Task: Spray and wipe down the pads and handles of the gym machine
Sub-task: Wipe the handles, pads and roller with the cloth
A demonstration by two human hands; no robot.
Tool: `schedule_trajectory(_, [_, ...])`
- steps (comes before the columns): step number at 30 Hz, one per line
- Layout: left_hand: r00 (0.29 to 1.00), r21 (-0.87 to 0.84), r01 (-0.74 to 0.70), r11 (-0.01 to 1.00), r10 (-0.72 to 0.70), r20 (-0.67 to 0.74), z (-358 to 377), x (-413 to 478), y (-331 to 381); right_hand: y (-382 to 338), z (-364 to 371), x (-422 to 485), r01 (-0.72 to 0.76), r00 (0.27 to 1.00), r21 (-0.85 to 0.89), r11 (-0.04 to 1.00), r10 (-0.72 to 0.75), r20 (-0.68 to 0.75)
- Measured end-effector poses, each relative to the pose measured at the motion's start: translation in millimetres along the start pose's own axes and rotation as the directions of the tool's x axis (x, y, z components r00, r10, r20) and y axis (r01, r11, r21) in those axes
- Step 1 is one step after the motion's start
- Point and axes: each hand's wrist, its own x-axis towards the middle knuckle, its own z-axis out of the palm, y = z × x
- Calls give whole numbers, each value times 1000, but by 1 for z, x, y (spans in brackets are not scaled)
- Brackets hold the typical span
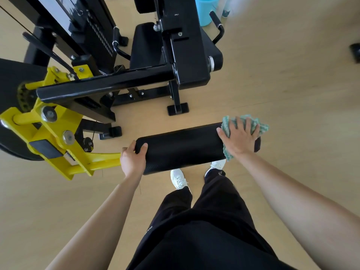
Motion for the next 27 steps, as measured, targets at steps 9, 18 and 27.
schedule_trajectory(9, [999,-149,-35,988,35,-1,-8,-16,-18,-91,12,-19,347,935,-62,936,-340,98])
schedule_trajectory(18, [991,-402,131,906,-124,42,-12,-43,-41,-197,32,-59,696,706,2,718,-685,177])
schedule_trajectory(27, [971,-477,238,846,-203,126,-4,-62,-69,-191,54,-73,793,609,-100,601,-785,114])
